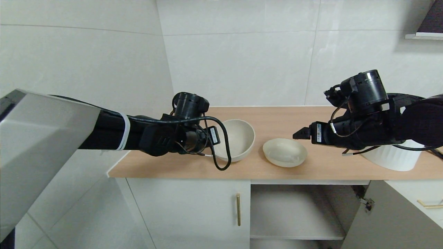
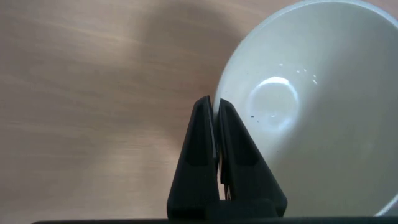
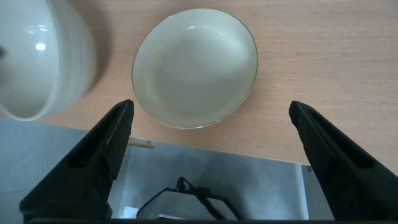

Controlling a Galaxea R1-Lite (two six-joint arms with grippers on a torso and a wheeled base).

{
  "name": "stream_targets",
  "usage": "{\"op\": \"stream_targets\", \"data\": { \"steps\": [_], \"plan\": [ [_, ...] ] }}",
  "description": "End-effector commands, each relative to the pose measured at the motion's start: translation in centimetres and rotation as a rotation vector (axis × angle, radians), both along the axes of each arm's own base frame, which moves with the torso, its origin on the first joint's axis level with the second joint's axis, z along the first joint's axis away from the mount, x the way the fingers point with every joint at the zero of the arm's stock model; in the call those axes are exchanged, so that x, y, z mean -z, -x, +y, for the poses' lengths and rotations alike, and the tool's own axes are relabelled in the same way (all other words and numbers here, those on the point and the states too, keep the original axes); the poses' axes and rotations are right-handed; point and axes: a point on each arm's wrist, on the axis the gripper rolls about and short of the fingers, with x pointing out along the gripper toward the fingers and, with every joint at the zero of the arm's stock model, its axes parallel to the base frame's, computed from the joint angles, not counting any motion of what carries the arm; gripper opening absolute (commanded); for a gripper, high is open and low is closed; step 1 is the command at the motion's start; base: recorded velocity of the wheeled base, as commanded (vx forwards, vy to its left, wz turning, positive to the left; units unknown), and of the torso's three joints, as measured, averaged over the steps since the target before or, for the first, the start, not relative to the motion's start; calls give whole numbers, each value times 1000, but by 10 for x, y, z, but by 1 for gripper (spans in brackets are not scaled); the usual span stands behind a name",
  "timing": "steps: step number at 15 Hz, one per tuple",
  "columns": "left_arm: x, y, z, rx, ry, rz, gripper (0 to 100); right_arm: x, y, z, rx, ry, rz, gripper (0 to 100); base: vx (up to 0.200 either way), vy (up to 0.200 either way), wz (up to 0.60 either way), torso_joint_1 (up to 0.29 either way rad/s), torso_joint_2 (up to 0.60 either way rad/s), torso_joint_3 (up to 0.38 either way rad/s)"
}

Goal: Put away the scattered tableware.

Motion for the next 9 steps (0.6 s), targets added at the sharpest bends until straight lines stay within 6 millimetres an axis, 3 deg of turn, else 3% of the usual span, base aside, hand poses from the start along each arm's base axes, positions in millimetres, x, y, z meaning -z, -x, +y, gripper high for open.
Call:
{"op": "stream_targets", "data": {
  "steps": [1,3,6,9],
  "plan": [
    [-21,13,6,7,24,-35,0,-1,0,0,0,-2,-3,100,0,0,0,0,0,0],
    [-29,21,10,29,42,-41,0,3,-4,2,2,2,-1,100,0,0,0,0,0,0],
    [-43,44,18,156,121,-17,0,34,-28,8,110,107,31,100,0,0,0,0,0,0],
    [-46,48,19,185,139,-14,0,55,-47,5,153,144,70,100,0,0,0,0,0,0]
  ]
}}
